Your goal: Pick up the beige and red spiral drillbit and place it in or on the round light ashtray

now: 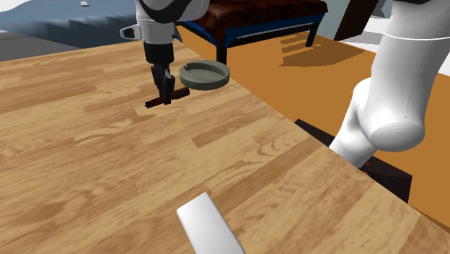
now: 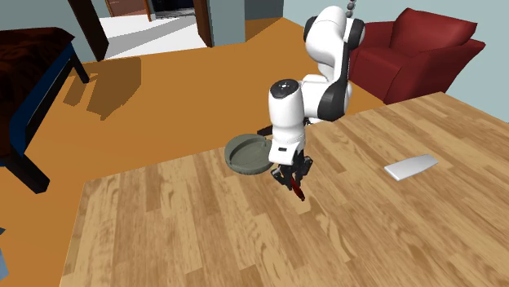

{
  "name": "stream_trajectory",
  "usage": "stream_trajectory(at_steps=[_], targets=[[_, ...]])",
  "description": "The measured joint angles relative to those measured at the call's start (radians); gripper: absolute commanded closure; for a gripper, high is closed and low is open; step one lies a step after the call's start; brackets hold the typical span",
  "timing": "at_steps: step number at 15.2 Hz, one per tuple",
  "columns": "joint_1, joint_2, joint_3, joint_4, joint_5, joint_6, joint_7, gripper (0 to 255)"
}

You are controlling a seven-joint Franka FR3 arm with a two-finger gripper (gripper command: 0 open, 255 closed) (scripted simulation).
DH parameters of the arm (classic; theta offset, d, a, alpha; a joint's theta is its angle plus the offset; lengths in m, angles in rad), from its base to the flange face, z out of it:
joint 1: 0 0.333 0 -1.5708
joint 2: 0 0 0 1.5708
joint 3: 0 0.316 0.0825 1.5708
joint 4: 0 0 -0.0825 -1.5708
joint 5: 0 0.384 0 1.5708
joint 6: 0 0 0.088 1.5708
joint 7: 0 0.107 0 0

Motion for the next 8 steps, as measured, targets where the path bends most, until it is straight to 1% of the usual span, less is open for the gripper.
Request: stream_trajectory(at_steps=[8], targets=[[-0.002,-0.021,-0.001,0.068,-0.003,-0.092,0.013,255]])
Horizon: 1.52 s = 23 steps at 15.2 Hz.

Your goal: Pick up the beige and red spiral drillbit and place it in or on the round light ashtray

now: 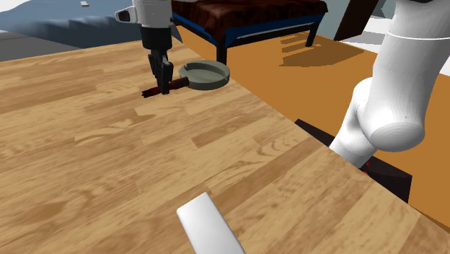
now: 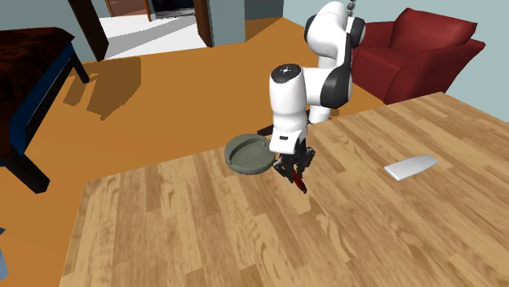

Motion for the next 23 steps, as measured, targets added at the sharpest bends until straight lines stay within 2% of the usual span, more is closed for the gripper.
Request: stream_trajectory(at_steps=[11,21,23], targets=[[0.0,-0.003,0.0,0.138,-0.006,-0.139,0.026,255],[-0.118,-0.094,-0.088,0.038,0.004,-0.167,-0.177,255],[-0.142,-0.084,-0.109,0.06,0.002,-0.187,-0.219,255]])
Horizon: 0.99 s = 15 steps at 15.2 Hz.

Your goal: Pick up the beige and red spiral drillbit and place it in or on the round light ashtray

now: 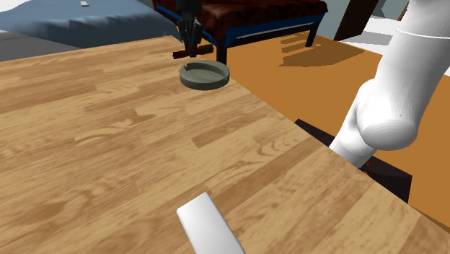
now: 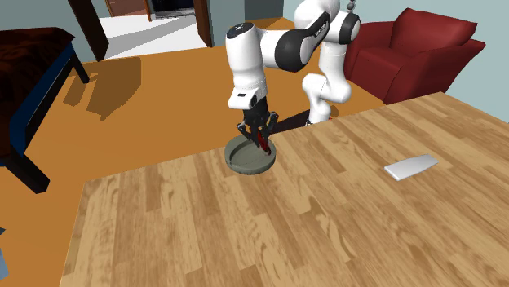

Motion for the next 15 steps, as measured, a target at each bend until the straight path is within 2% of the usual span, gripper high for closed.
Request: stream_trajectory(at_steps=[4,15], targets=[[-0.046,-0.01,-0.039,-0.018,-0.002,-0.007,-0.085,255],[-0.049,-0.006,-0.042,-0.148,0.002,0.122,-0.117,255]])
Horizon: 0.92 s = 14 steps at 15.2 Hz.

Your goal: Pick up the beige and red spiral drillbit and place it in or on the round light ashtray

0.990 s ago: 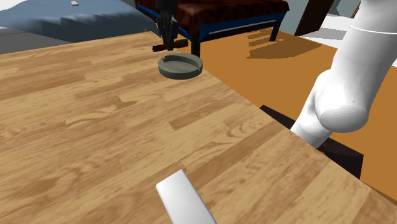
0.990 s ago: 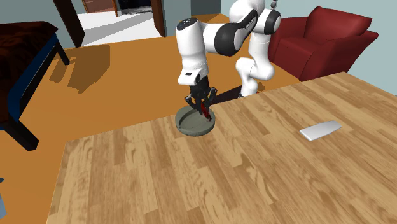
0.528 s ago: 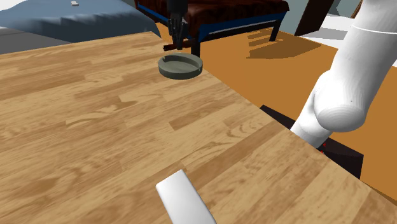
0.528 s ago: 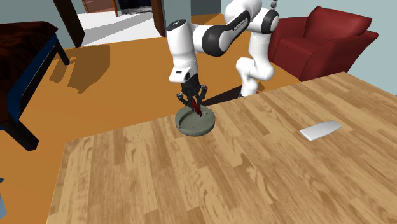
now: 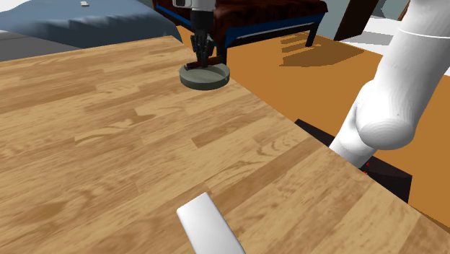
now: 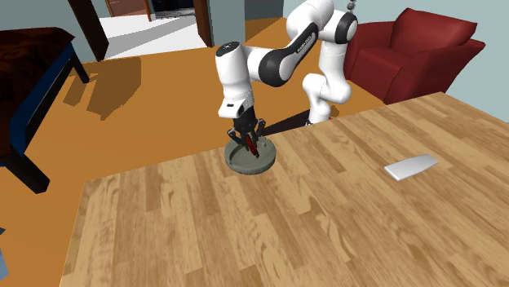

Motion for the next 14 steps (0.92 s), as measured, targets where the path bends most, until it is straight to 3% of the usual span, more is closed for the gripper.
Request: stream_trajectory(at_steps=[9,10,14], targets=[[0.001,0.001,0.001,-0.035,0.003,0.041,-0.006,255],[0.001,0.001,0.001,-0.036,0.003,0.042,-0.007,0],[0.002,0.004,0.002,-0.039,0.003,0.043,-0.005,0]])
